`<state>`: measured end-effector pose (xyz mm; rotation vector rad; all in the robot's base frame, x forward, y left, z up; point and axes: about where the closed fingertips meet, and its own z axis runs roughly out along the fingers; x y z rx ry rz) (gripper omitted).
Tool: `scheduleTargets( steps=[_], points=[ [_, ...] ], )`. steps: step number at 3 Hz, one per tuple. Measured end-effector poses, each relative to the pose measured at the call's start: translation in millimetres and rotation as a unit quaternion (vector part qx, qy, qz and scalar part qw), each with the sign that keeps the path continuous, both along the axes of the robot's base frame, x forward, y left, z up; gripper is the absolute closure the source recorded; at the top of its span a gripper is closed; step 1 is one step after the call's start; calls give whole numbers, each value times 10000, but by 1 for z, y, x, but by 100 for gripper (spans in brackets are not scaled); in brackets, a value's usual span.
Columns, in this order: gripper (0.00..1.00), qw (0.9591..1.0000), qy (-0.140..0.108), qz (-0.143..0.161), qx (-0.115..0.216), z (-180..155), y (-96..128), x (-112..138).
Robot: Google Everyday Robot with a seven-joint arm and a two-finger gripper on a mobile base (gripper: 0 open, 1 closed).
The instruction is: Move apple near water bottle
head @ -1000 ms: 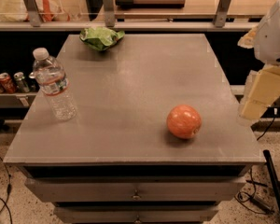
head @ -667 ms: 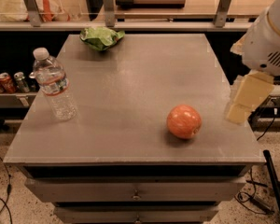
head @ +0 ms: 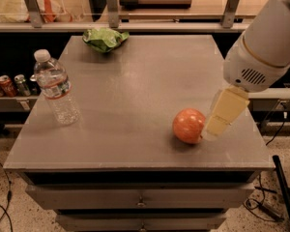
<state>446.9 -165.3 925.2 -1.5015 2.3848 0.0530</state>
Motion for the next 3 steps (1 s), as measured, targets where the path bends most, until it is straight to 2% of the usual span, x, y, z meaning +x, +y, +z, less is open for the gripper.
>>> scheduleTargets(
  steps=[1, 2, 3],
  points=[
    [0, 9999, 104, -123, -44, -18, 15, 6],
    [0, 9991, 181, -279, -276, -39, 23, 13],
    [0, 9981, 264, -378, -407, -56, 23, 17]
  ],
)
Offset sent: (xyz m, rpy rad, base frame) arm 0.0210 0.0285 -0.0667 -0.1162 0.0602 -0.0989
